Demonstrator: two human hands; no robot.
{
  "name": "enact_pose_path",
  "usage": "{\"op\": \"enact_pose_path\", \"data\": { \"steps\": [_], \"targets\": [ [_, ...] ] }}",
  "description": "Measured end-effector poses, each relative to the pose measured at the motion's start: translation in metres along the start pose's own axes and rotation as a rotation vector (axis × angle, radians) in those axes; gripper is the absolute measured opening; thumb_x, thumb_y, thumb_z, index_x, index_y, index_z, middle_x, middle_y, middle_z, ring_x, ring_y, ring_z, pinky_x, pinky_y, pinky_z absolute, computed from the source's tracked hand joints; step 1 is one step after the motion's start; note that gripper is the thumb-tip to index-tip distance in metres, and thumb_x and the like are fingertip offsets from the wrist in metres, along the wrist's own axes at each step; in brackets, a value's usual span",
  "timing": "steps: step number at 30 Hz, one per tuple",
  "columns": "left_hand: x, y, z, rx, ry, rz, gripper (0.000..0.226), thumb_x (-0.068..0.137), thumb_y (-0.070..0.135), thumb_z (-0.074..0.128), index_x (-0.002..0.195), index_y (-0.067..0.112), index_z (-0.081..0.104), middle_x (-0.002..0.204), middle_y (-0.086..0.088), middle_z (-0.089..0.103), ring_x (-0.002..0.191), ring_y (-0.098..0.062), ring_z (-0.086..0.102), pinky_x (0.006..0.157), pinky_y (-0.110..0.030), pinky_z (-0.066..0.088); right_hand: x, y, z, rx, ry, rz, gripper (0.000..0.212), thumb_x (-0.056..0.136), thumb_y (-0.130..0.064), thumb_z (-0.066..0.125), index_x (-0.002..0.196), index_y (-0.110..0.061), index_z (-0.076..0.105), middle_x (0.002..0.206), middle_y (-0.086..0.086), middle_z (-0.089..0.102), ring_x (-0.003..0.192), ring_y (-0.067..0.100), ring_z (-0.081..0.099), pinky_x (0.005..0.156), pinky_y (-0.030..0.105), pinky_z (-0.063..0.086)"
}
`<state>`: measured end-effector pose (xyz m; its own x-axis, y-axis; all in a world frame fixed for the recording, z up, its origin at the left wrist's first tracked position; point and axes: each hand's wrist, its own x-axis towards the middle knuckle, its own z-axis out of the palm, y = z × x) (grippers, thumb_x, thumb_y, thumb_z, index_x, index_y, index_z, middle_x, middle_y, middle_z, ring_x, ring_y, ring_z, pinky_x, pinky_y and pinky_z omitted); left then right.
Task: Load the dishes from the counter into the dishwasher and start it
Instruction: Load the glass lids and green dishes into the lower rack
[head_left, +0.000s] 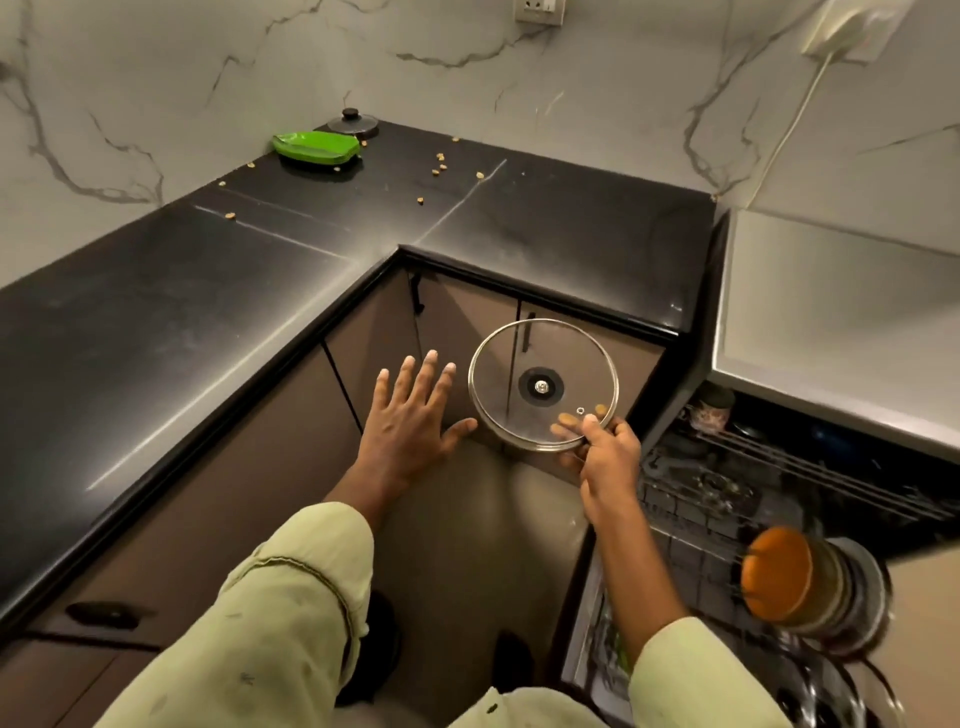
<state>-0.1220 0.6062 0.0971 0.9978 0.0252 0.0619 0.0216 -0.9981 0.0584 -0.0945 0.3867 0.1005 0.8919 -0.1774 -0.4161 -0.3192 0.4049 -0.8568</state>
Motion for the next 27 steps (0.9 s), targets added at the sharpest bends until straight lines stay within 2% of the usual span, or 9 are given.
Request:
{"op": "enact_pose_path", "data": {
  "steps": [4, 6, 8, 10, 16, 20, 23, 27],
  "targets": [
    [-0.06, 0.008, 0.004, -0.03, -0.034, 0.029, 0.079, 0.097, 0.066, 0.028, 0.159, 0.024, 0.003, 0.166, -0.004, -0.005, 0.153, -0.028, -0.006, 0.121, -0.048, -0.007, -0.045, 0.026, -0.029, -0.016, 0.025, 0.004, 0.012, 0.103, -0.011, 0.046, 0.113, -0.017, 0.049, 0.094, 0.01, 0.072, 0.076, 0.019, 0.072, 0.065, 0.041, 0.06],
    [-0.088, 0.01, 0.009, -0.032, -0.088, 0.039, 0.077, 0.098, 0.066, 0.025, 0.159, 0.024, 0.002, 0.166, -0.004, -0.006, 0.153, -0.028, -0.007, 0.121, -0.049, -0.006, -0.064, 0.04, -0.045, -0.04, 0.033, 0.01, 0.011, 0.103, -0.01, 0.046, 0.107, -0.019, 0.05, 0.094, 0.01, 0.071, 0.077, 0.02, 0.072, 0.067, 0.042, 0.059],
    [-0.111, 0.012, 0.017, -0.034, -0.129, 0.046, 0.076, 0.099, 0.065, 0.024, 0.159, 0.024, 0.001, 0.166, -0.005, -0.007, 0.153, -0.028, -0.008, 0.12, -0.05, -0.006, -0.081, 0.05, -0.06, -0.052, 0.045, 0.009, 0.011, 0.102, -0.01, 0.046, 0.104, -0.02, 0.05, 0.094, 0.01, 0.071, 0.079, 0.022, 0.071, 0.064, 0.041, 0.06],
    [-0.134, 0.017, 0.023, -0.04, -0.182, 0.049, 0.076, 0.099, 0.064, 0.023, 0.159, 0.024, 0.001, 0.166, -0.006, -0.006, 0.153, -0.029, -0.007, 0.121, -0.051, -0.004, -0.1, 0.059, -0.079, -0.093, 0.052, 0.011, 0.011, 0.102, -0.01, 0.047, 0.11, -0.017, 0.05, 0.092, 0.01, 0.071, 0.077, 0.02, 0.07, 0.058, 0.037, 0.059],
    [-0.176, 0.06, 0.043, -0.064, -0.251, 0.105, 0.074, 0.1, 0.062, 0.021, 0.159, 0.023, -0.001, 0.166, -0.007, -0.006, 0.153, -0.03, -0.006, 0.123, -0.052, -0.002, -0.134, 0.07, -0.144, -0.167, 0.095, 0.023, 0.019, 0.1, -0.009, 0.051, 0.12, -0.012, 0.052, 0.093, 0.008, 0.072, 0.08, 0.02, 0.071, 0.058, 0.037, 0.059],
    [-0.19, 0.098, 0.058, -0.085, -0.313, 0.152, 0.073, 0.101, 0.06, 0.022, 0.159, 0.023, -0.002, 0.166, -0.007, -0.005, 0.153, -0.029, -0.006, 0.122, -0.051, -0.002, -0.141, 0.073, -0.185, -0.206, 0.136, 0.052, 0.012, 0.101, -0.011, 0.05, 0.109, -0.017, 0.055, 0.097, 0.011, 0.071, 0.078, 0.022, 0.071, 0.053, 0.035, 0.058],
    [-0.196, 0.132, 0.068, -0.092, -0.375, 0.223, 0.071, 0.102, 0.057, 0.026, 0.159, 0.023, 0.001, 0.167, -0.006, -0.004, 0.153, -0.029, -0.004, 0.123, -0.05, 0.0, -0.142, 0.078, -0.222, -0.259, 0.161, 0.084, 0.016, 0.1, -0.01, 0.052, 0.114, -0.014, 0.056, 0.1, 0.012, 0.07, 0.074, 0.02, 0.069, 0.048, 0.032, 0.056],
    [-0.196, 0.192, 0.088, -0.074, -0.459, 0.303, 0.068, 0.103, 0.054, 0.027, 0.159, 0.023, 0.003, 0.167, -0.005, -0.004, 0.153, -0.028, -0.003, 0.122, -0.049, 0.0, -0.137, 0.072, -0.283, -0.295, 0.184, 0.153, 0.013, 0.099, -0.006, 0.051, 0.109, -0.013, 0.054, 0.091, 0.009, 0.067, 0.074, 0.018, 0.066, 0.045, 0.031, 0.056]
  ]
}}
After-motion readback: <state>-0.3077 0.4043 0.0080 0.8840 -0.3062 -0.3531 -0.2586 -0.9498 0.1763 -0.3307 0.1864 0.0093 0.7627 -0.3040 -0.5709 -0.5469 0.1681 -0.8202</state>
